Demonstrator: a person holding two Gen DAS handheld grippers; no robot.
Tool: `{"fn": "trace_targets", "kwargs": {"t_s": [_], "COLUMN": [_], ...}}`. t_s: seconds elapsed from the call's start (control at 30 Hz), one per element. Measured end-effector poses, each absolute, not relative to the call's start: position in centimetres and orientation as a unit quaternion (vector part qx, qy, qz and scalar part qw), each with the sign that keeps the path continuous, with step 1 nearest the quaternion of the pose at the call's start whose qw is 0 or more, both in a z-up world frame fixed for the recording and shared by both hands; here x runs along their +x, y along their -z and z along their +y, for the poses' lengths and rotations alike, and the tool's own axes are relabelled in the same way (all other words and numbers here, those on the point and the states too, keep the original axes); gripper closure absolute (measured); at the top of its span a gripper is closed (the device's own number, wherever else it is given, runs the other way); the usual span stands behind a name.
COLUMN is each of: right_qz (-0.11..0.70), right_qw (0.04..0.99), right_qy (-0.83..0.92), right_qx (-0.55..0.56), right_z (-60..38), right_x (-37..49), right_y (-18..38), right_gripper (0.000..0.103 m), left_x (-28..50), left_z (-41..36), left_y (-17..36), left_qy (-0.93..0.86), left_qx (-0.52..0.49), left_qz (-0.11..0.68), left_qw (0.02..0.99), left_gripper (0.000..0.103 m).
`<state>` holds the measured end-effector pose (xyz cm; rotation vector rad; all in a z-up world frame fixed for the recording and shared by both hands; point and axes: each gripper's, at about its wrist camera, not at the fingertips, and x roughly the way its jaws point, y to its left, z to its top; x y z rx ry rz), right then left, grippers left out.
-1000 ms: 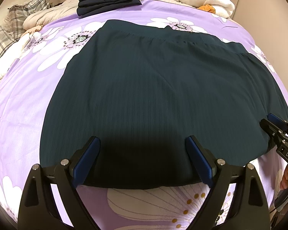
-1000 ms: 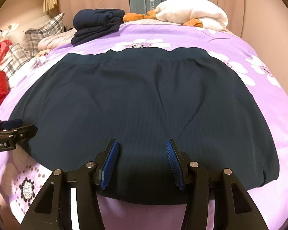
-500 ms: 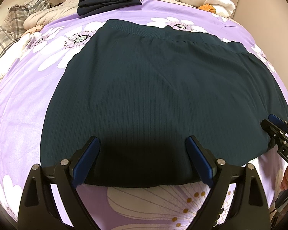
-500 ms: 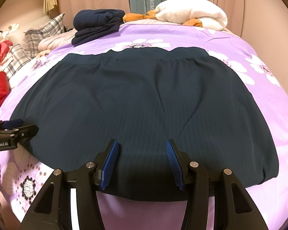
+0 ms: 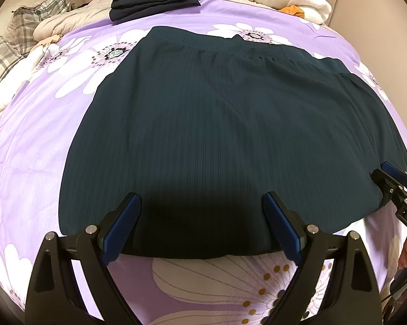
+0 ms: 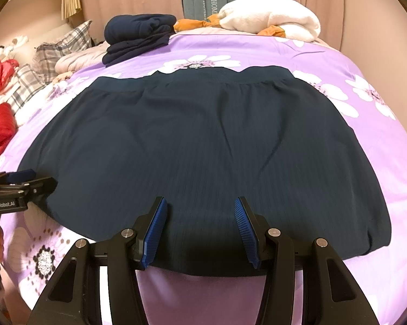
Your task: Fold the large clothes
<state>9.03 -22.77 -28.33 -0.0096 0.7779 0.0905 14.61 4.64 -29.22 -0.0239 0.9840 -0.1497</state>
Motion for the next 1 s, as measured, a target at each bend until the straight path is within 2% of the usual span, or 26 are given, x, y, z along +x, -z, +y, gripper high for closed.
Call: {"fn": "trace_targets", "kwargs": {"t_s": [0.33, 0.73, 1.0], "right_qz": [0.383, 0.38, 0.381], "right_qw": [0.922, 0.925, 0.922], "right_qy": [-0.054, -0.009, 0.007], "right_qx": [0.011, 0.03, 0.065], "right_z": [-23.4, -26.5, -27.7], "right_x": [8.3, 6.7, 8.3], "right_y": [27.7, 26.0, 25.5], "right_gripper": [0.052, 0.051, 0.051], "left_x": [13.6, 12.4, 14.3], "left_z": [5.2, 6.5, 3.3], "left_y": [29.0, 27.2, 26.3], "left_qy": [0.072, 0.03, 0.06], "left_qx": [-0.004, 0.002, -0.009], "left_qz": [0.482, 0.465, 0.462], "left_qw": [0.873, 0.885, 0.885], "left_gripper": [0.008, 0.01, 0.01]}}
